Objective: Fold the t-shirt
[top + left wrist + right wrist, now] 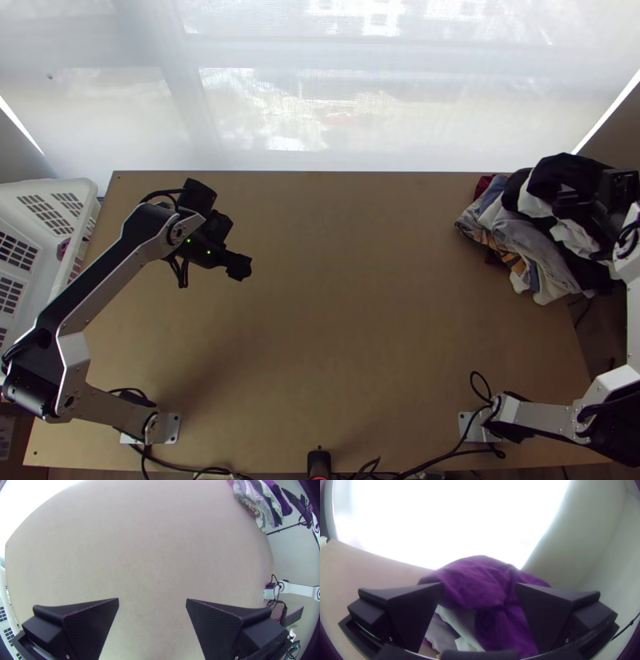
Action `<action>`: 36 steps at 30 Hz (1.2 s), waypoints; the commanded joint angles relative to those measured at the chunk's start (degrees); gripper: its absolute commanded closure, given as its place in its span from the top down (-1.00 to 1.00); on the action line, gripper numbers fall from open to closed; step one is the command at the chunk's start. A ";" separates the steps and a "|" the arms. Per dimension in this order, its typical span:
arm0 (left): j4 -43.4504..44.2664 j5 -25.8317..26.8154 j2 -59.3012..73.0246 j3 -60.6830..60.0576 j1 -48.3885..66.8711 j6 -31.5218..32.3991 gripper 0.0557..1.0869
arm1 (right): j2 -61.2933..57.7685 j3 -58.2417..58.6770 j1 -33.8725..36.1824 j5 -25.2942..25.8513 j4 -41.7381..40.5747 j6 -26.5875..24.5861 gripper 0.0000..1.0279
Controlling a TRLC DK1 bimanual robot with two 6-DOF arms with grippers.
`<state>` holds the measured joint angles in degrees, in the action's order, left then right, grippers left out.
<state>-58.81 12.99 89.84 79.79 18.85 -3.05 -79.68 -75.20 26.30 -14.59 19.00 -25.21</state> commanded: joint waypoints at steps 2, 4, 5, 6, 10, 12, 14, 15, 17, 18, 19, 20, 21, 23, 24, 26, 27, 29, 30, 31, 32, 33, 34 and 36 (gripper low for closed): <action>0.10 0.01 -0.28 -0.60 -0.13 -0.03 0.90 | 0.58 -9.70 -3.19 -0.09 1.21 3.24 0.93; 0.10 0.01 -0.46 -1.13 -0.04 0.06 0.90 | -2.76 -11.99 -3.28 1.76 -0.37 3.33 0.93; 0.10 0.01 -0.63 -1.48 0.04 0.15 0.90 | -4.87 -12.78 -3.28 2.55 -0.99 3.33 0.93; 0.10 0.01 -0.81 -1.83 0.13 0.24 0.90 | -7.07 -13.31 -3.28 3.16 -2.04 3.50 0.93; 0.18 0.01 -2.74 -4.64 0.48 0.68 0.90 | -15.33 -12.96 -3.01 4.57 -4.77 4.12 0.93; 0.27 -0.07 -3.80 -6.31 0.31 0.59 0.90 | -18.41 -11.11 -3.01 4.66 -4.85 4.21 0.93; 0.27 0.01 -4.85 -7.72 -0.22 0.50 0.90 | -20.69 -7.77 -3.28 5.01 -6.08 4.29 0.93; 0.27 -0.07 -5.20 -8.51 -0.57 0.50 0.90 | -21.31 -5.40 -3.80 5.45 -7.84 4.29 0.93; 0.27 0.01 -6.00 -10.00 -1.01 0.50 0.90 | -22.36 -0.83 -4.60 6.33 -11.36 4.29 0.93; 0.36 0.01 -6.35 -10.88 -1.01 0.50 0.90 | -22.98 0.93 -5.12 6.77 -12.06 4.29 0.93; 0.53 0.01 -6.52 -11.59 -1.01 0.59 0.90 | -23.50 2.60 -5.47 7.12 -13.03 4.29 0.93; 0.62 0.01 -6.70 -12.11 -1.01 0.68 0.90 | -23.94 4.01 -5.74 7.29 -13.91 4.38 0.93; 0.62 0.01 -6.79 -12.20 -1.01 0.76 0.90 | -24.21 5.33 -6.00 7.56 -14.61 4.56 0.93; 0.62 0.01 -6.79 -12.38 -1.01 0.94 0.90 | -24.56 7.96 -6.44 7.82 -16.19 4.65 0.93; 0.62 0.01 -6.79 -12.29 -1.10 0.94 0.90 | -24.56 9.28 -6.44 7.91 -16.72 4.65 0.93; 0.71 0.01 -6.61 -12.29 -1.10 1.03 0.90 | -24.56 12.62 -6.53 7.91 -19.27 4.65 0.93; 0.71 0.01 -6.52 -12.20 -1.10 1.12 0.90 | -24.56 14.11 -6.44 7.91 -20.15 4.56 0.93; 0.89 0.01 -6.43 -12.20 -1.01 1.20 0.90 | -24.30 16.58 -6.44 8.00 -21.29 4.56 0.93; 0.89 0.01 -6.35 -12.20 -1.01 1.29 0.90 | -24.03 17.37 -6.44 8.00 -21.82 4.47 0.93; 0.97 0.01 -6.35 -12.20 -1.01 1.29 0.90 | -23.50 17.72 -6.44 7.91 -21.82 4.38 0.93; 1.06 0.01 -6.26 -12.11 -0.92 1.38 0.90 | -22.80 17.72 -6.35 7.91 -21.82 4.38 0.93; 1.06 0.01 -6.26 -12.11 -0.92 1.47 0.90 | -22.10 17.54 -6.35 7.91 -21.82 4.29 0.93; 1.06 0.01 -6.17 -12.11 -0.83 1.47 0.90 | -21.22 17.19 -6.35 7.91 -21.82 4.38 0.93; 1.06 0.01 -6.17 -11.94 -0.83 1.47 0.90 | -19.64 16.14 -6.35 7.91 -21.82 4.56 0.93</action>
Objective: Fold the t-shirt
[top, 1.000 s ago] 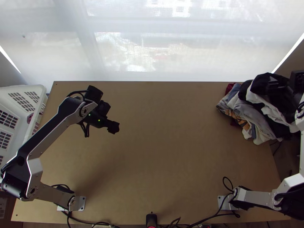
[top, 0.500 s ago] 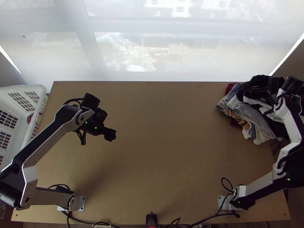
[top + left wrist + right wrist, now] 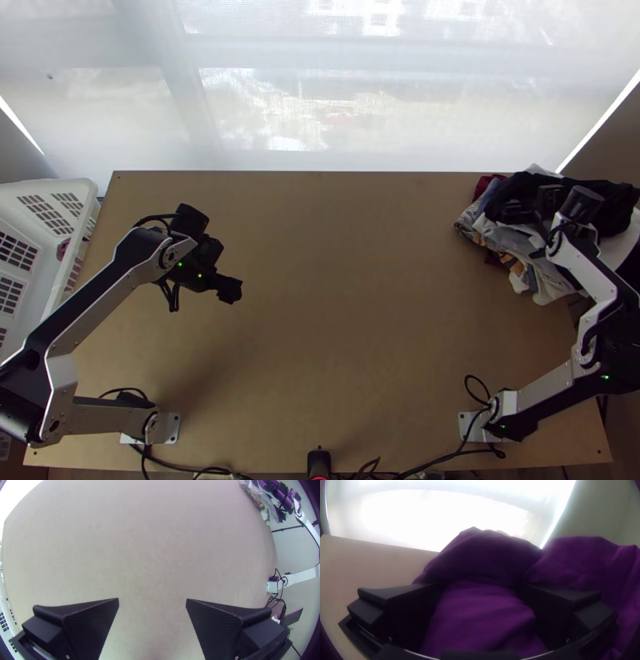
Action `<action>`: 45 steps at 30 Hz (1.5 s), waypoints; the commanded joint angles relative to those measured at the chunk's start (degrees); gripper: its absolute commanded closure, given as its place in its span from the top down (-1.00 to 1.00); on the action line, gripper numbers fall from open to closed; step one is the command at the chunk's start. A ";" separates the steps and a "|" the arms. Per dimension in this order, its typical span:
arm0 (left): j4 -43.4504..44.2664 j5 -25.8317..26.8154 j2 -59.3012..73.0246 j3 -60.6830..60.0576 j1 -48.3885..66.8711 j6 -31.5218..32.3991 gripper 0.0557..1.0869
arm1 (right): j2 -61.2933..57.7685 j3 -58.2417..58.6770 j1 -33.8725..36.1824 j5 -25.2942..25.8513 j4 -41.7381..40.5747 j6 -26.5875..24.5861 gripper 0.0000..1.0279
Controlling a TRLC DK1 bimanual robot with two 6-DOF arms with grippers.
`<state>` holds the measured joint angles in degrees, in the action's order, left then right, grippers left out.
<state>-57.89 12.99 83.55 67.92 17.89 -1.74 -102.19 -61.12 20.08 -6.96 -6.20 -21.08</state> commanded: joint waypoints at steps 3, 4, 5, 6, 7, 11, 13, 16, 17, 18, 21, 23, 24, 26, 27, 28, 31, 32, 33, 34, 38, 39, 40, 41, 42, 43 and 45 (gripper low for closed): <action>0.14 0.10 0.04 0.37 0.13 0.16 0.90 | 5.07 -0.84 -0.21 0.28 5.67 0.43 0.93; 0.14 0.10 -0.05 0.37 0.13 0.16 0.90 | 5.69 -1.98 -0.30 0.28 6.55 0.43 0.93; 0.14 0.10 -0.23 0.46 0.13 0.16 0.90 | 6.22 -3.13 -0.48 0.28 7.51 0.43 0.93; 0.14 0.10 -0.32 0.55 0.13 0.16 0.90 | 6.66 -4.18 -0.65 0.28 8.31 0.43 0.93; 0.14 0.10 -0.40 0.55 0.22 0.16 0.90 | 7.09 -5.23 -0.83 0.28 9.10 0.43 0.93; 0.14 0.10 -0.93 0.55 0.22 0.16 0.90 | 9.03 -8.31 -1.09 0.28 12.17 0.16 0.93; 0.14 0.19 -1.37 0.37 0.22 0.16 0.90 | 9.91 -9.28 -1.09 0.28 13.32 -0.01 0.93; 0.41 0.28 -1.63 0.11 0.22 0.16 0.90 | 11.14 -9.98 -1.35 0.28 14.72 -0.63 0.93; 0.50 0.28 -1.72 0.11 0.30 0.16 0.90 | 11.84 -9.98 -1.44 0.28 14.90 -0.80 0.93; 0.58 0.37 -1.81 0.11 0.30 0.16 0.90 | 12.63 -9.98 -1.53 0.28 15.16 -0.80 0.93; 0.76 0.45 -1.90 0.11 0.39 0.16 0.90 | 14.83 -10.42 -1.79 0.37 16.04 -0.98 0.93; 0.93 0.45 -2.16 0.11 0.57 0.24 0.90 | 16.15 -11.30 -2.15 0.28 17.18 -0.80 0.93; 1.02 0.45 -2.25 0.11 0.57 0.16 0.90 | 17.03 -11.74 -2.50 0.28 17.97 -0.72 0.93; 1.90 0.37 -3.22 0.02 0.57 0.33 0.90 | 19.84 -11.83 -3.02 0.28 18.41 0.08 0.93; 2.78 0.10 -4.01 0.02 0.48 0.77 0.90 | 21.24 -11.74 -3.38 0.28 18.41 0.16 0.93; 3.22 0.01 -4.71 0.19 0.13 1.03 0.90 | 22.74 -11.65 -3.73 0.28 18.50 0.69 0.93; 4.54 -3.24 -7.26 0.28 -0.05 1.12 0.90 | 27.75 -10.60 -5.13 0.28 18.76 3.15 0.93; 5.15 -4.29 -8.14 0.11 -0.05 1.12 0.90 | 29.59 -9.72 -6.01 0.28 18.59 3.68 0.93; 5.94 -5.70 -9.19 -0.07 -0.14 1.12 0.90 | 31.62 -8.66 -6.89 0.28 18.06 3.68 0.93; 7.18 -7.54 -10.42 -0.42 -0.22 1.12 0.90 | 33.81 -7.17 -7.60 0.28 17.09 3.68 0.93; 12.62 -12.55 -15.96 -2.62 -2.51 0.68 0.90 | 44.89 2.59 -10.50 0.28 9.98 10.71 0.93; 14.21 -13.52 -17.45 -3.32 -3.83 0.68 0.90 | 47.17 4.96 -11.29 0.19 9.01 12.64 0.93; 16.05 -14.93 -19.30 -4.20 -4.88 0.68 0.90 | 48.93 7.33 -13.22 0.28 7.60 11.15 0.93; 17.90 -16.25 -21.15 -5.34 -5.76 0.24 0.90 | 50.51 9.36 -14.89 0.37 7.43 9.83 0.93; 19.92 -18.27 -23.08 -6.84 -6.55 -1.07 0.90 | 52.09 11.11 -16.21 1.07 7.69 9.83 0.93; 21.59 -20.82 -25.01 -8.33 -6.73 -2.39 0.90 | 53.50 12.78 -18.49 2.04 8.31 10.36 0.93; 24.05 -25.39 -28.53 -11.67 -6.73 -4.68 0.90 | 57.19 16.83 -22.89 4.50 8.31 12.56 0.93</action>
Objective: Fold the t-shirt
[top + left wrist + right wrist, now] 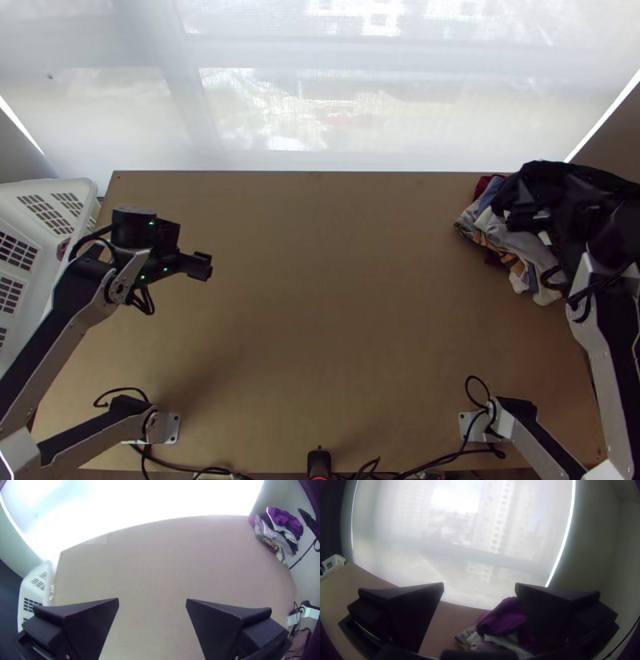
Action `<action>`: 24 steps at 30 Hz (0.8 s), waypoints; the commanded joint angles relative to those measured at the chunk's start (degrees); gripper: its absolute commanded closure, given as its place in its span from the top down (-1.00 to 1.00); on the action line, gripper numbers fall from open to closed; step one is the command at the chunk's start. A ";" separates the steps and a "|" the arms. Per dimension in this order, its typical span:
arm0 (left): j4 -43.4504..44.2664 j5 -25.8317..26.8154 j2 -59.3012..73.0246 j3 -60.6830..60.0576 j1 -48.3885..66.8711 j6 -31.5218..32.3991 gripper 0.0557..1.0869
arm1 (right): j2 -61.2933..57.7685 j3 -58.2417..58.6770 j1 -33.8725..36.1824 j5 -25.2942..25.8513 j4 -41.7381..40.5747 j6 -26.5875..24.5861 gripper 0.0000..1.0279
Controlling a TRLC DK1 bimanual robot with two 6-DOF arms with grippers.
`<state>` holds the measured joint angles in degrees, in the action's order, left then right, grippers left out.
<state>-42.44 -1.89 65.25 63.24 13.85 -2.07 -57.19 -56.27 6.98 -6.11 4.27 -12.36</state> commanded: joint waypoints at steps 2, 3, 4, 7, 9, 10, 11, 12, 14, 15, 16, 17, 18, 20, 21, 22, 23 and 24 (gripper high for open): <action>10.18 -12.08 -14.19 -10.42 -2.68 -6.46 0.90 | 16.58 17.07 -11.82 5.05 -4.62 4.71 0.93; 10.53 -12.87 -16.04 -12.00 -2.68 -7.16 0.90 | 18.17 19.18 -12.70 6.55 -5.15 4.80 0.93; 10.62 -13.75 -17.53 -13.41 -2.95 -7.78 0.90 | 19.75 21.20 -13.75 9.10 -5.50 4.63 0.93; 10.09 -14.72 -22.19 -17.54 -4.88 -8.57 0.90 | 24.93 28.15 -16.30 17.36 -8.67 5.77 0.93; 9.30 -14.72 -25.88 -19.83 -5.76 -9.54 0.90 | 32.58 34.91 -16.21 18.41 -14.20 10.16 0.93; 9.12 -15.07 -27.64 -20.88 -5.76 -10.77 0.90 | 37.68 38.60 -16.21 18.59 -17.02 11.48 0.93; 8.95 -15.86 -29.39 -21.85 -5.67 -12.17 0.90 | 44.18 41.86 -16.30 19.12 -17.54 11.57 0.93; 8.77 -15.95 -31.15 -22.46 -5.67 -13.05 0.90 | 51.48 44.67 -16.74 19.12 -17.46 10.95 0.93; 8.69 -16.04 -33.96 -23.43 -5.76 -13.93 0.90 | 57.72 48.89 -19.46 19.73 -21.50 5.33 0.93; 8.51 -16.04 -35.28 -24.22 -6.02 -13.93 0.90 | 57.63 48.18 -20.43 21.14 -17.81 2.25 0.92; 7.72 -16.04 -35.90 -24.66 -6.46 -13.93 0.90 | 57.63 48.54 -21.05 21.93 -17.63 1.11 0.92; 6.93 -16.04 -36.60 -25.27 -6.99 -13.75 0.90 | 57.63 48.80 -20.78 22.90 -17.28 0.32 0.92; 6.40 -15.95 -37.39 -26.07 -7.61 -13.49 0.90 | 57.72 48.98 -20.78 23.16 -16.67 0.93 0.92; 6.31 -15.95 -40.03 -28.00 -8.05 -13.40 0.90 | 57.72 49.77 -20.87 23.95 -16.40 3.92 0.92; 6.49 -15.95 -41.35 -29.14 -8.13 -12.70 0.90 | 57.63 50.12 -21.13 23.95 -15.96 5.94 0.92; 6.93 -15.95 -42.67 -30.55 -8.13 -10.59 0.90 | 57.63 50.12 -21.40 23.95 -14.47 7.61 0.92; 7.02 -15.86 -43.90 -31.87 -8.05 -9.54 0.90 | 57.63 50.12 -21.84 23.95 -13.15 9.20 0.92; 7.02 -15.78 -45.13 -33.10 -8.05 -9.54 0.90 | 57.63 50.12 -22.36 23.95 -11.39 10.78 0.92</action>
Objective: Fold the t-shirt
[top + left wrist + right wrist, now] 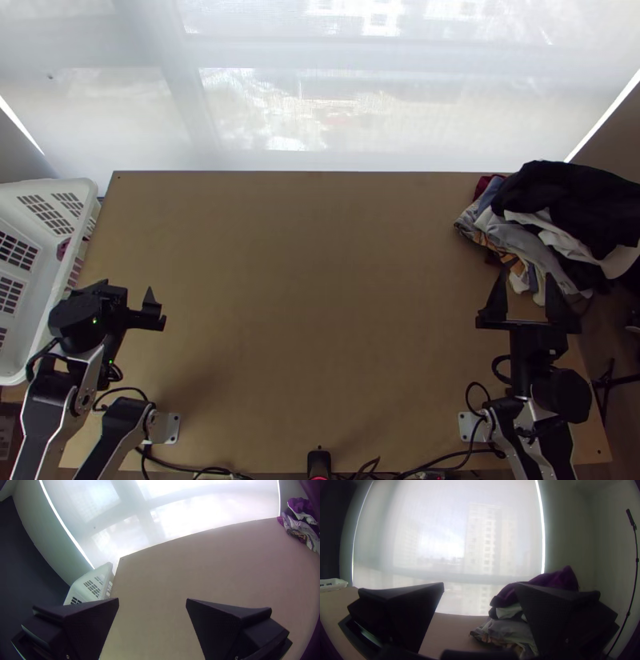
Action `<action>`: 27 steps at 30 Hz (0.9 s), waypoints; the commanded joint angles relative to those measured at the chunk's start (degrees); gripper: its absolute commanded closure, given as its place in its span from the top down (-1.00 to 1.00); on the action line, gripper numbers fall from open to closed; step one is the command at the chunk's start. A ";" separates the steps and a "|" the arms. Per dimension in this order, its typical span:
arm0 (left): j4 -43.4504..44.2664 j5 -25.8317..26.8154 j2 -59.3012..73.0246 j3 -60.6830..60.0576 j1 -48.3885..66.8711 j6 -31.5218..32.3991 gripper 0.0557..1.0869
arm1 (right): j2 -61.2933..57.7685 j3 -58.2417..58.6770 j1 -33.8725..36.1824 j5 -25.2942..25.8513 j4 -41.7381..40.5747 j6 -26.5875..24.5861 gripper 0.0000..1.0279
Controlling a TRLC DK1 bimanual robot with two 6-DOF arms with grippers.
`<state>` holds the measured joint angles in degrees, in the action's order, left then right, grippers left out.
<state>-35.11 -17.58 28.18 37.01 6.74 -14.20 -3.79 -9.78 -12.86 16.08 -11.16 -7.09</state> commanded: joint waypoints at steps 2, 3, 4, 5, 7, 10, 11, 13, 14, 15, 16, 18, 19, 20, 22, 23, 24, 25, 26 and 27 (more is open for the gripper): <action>0.22 0.01 -8.67 -8.63 -0.33 2.33 0.90 | 4.23 3.72 -2.96 1.77 8.26 8.15 0.92; 1.28 0.01 -8.94 -9.33 -0.33 2.42 0.90 | 4.23 3.72 -2.96 1.77 10.19 9.64 0.92; 1.98 0.01 -9.02 -10.21 -0.33 2.95 0.90 | 4.23 3.63 -3.05 1.77 12.30 11.14 0.92; 3.21 0.09 -9.38 -11.44 -0.50 3.21 0.90 | 4.23 3.63 -3.05 1.77 13.79 12.45 0.92; 4.53 0.88 -10.25 -14.16 -0.24 3.82 0.90 | 4.14 3.80 -2.69 1.68 14.32 13.42 0.92; 6.02 2.38 -11.22 -17.59 -0.15 8.83 0.90 | 4.14 4.07 -2.52 1.77 17.31 17.11 0.92; 6.81 2.38 -12.19 -18.82 -0.15 11.12 0.90 | 4.14 4.07 -2.52 1.77 17.13 17.46 0.92; 7.34 2.38 -14.74 -20.14 -0.50 14.28 0.90 | 4.14 3.98 -2.87 1.77 17.22 17.99 0.92; 7.43 2.38 -16.32 -21.02 -0.77 17.01 0.90 | 4.14 3.89 -2.96 1.77 17.66 18.43 0.92; 6.99 2.47 -19.22 -21.99 -1.82 18.68 0.90 | 4.14 3.89 -3.22 1.77 18.54 18.78 0.92; 6.29 2.64 -23.26 -22.95 -3.05 18.59 0.90 | 4.14 3.98 -3.22 1.77 18.80 18.87 0.92; 3.74 2.73 -28.80 -22.34 -4.11 19.21 0.90 | 4.14 4.07 -3.05 1.77 21.79 17.90 0.92; 3.74 2.82 -28.18 -22.51 -4.46 20.35 0.90 | 4.14 4.16 -2.87 1.77 24.61 18.08 0.92; 4.09 2.82 -27.04 -22.51 -5.16 20.35 0.90 | 4.06 4.24 -2.78 1.85 24.96 18.78 0.92; 3.82 2.64 -28.45 -22.51 -6.22 20.26 0.90 | 4.06 4.24 -2.69 1.85 24.96 19.05 0.92; 3.74 2.73 -28.36 -22.51 -6.30 20.26 0.90 | 3.97 4.24 -2.78 1.77 24.96 19.05 0.92; 3.82 2.73 -28.27 -22.51 -6.30 20.26 0.90 | 3.97 4.24 -2.78 1.77 25.04 19.22 0.92; 3.82 2.73 -28.36 -22.51 -6.39 20.26 0.90 | 3.97 4.33 -2.78 1.77 25.04 19.40 0.92; 4.18 2.73 -28.36 -22.51 -6.48 20.26 0.90 | 3.97 4.33 -2.78 1.85 25.04 19.40 0.92; 4.26 2.73 -28.36 -22.60 -6.48 20.26 0.90 | 3.97 4.33 -2.78 1.85 25.04 19.40 0.92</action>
<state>-30.89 -14.98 2.50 15.31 1.78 4.71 0.21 -5.61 -15.68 17.82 12.19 11.46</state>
